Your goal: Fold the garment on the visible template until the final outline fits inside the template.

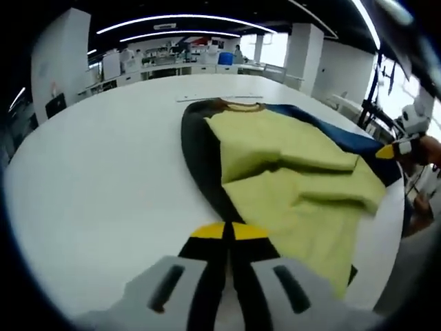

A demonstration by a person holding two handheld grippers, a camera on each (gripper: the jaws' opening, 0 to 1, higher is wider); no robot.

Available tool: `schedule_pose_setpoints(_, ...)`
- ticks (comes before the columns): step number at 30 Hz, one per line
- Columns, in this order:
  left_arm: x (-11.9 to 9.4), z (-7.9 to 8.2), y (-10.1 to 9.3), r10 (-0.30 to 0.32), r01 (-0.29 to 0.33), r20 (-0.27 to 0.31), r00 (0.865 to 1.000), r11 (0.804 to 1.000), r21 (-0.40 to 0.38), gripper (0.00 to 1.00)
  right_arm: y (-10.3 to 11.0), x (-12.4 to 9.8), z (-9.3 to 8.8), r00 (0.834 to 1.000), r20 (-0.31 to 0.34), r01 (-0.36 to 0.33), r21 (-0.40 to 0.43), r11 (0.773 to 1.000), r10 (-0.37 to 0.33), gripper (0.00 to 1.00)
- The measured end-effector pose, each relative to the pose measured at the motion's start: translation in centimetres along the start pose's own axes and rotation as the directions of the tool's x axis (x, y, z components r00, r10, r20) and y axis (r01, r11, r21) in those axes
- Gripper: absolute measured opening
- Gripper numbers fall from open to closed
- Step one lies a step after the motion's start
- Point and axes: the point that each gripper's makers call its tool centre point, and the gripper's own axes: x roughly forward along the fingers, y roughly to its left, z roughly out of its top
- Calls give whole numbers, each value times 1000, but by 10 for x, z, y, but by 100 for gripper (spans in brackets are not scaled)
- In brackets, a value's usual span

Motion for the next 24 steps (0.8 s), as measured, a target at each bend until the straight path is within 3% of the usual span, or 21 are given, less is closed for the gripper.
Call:
schedule_pose_setpoints(6,-4,17,5,3,-4,37,999,999,40,0,-6,-4,7,1000,-7,7,-22,1000,-7,0)
schedule_pose_setpoints(12,-16,39,16,22,-27,75,997,998,58,0,-21,-12,21,997,8,75,-99,992,-74,0)
schedule_pose_setpoints(18,-23,47,29,28,-31,82,996,999,40,0,-35,-16,33,995,12,103,-126,987,-102,0)
schedule_pose_setpoints(21,-24,46,30,19,-19,81,996,1000,-6,0,-43,-16,39,993,15,121,-143,982,-120,0)
schedule_pose_setpoints(24,-23,43,35,29,-28,68,997,1000,-5,0,-51,-18,47,990,17,142,-167,976,-141,0)
